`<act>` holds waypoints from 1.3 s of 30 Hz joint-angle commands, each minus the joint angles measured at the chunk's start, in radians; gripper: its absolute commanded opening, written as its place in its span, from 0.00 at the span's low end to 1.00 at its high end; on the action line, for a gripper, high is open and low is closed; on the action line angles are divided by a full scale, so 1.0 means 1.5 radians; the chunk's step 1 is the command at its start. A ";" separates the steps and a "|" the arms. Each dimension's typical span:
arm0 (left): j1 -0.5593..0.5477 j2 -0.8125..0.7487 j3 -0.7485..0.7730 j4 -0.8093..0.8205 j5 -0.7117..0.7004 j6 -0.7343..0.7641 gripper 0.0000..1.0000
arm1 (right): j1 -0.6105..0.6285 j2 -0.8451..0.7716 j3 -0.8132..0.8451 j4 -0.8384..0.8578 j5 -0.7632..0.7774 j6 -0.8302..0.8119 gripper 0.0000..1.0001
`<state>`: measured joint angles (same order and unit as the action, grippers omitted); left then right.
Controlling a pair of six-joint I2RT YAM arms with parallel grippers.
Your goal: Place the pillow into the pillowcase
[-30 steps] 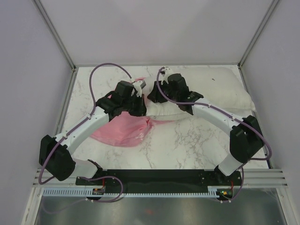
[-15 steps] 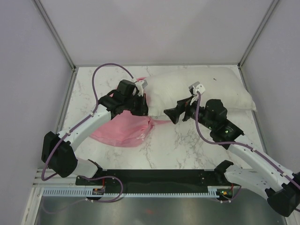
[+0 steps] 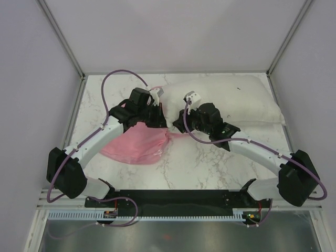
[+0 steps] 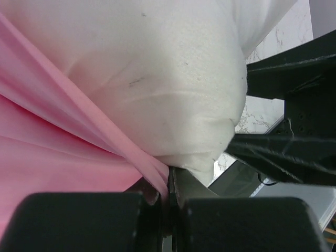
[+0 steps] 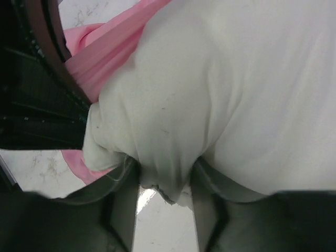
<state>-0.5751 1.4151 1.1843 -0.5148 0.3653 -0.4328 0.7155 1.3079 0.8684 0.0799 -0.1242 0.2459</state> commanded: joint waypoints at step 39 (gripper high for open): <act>-0.086 -0.001 0.132 0.002 0.077 -0.023 0.02 | -0.010 0.421 0.310 0.247 -0.342 0.296 0.00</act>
<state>-0.5892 1.4284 1.2934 -0.6106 0.2222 -0.4282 0.6582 1.8736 1.2354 0.2493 -0.5854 0.6098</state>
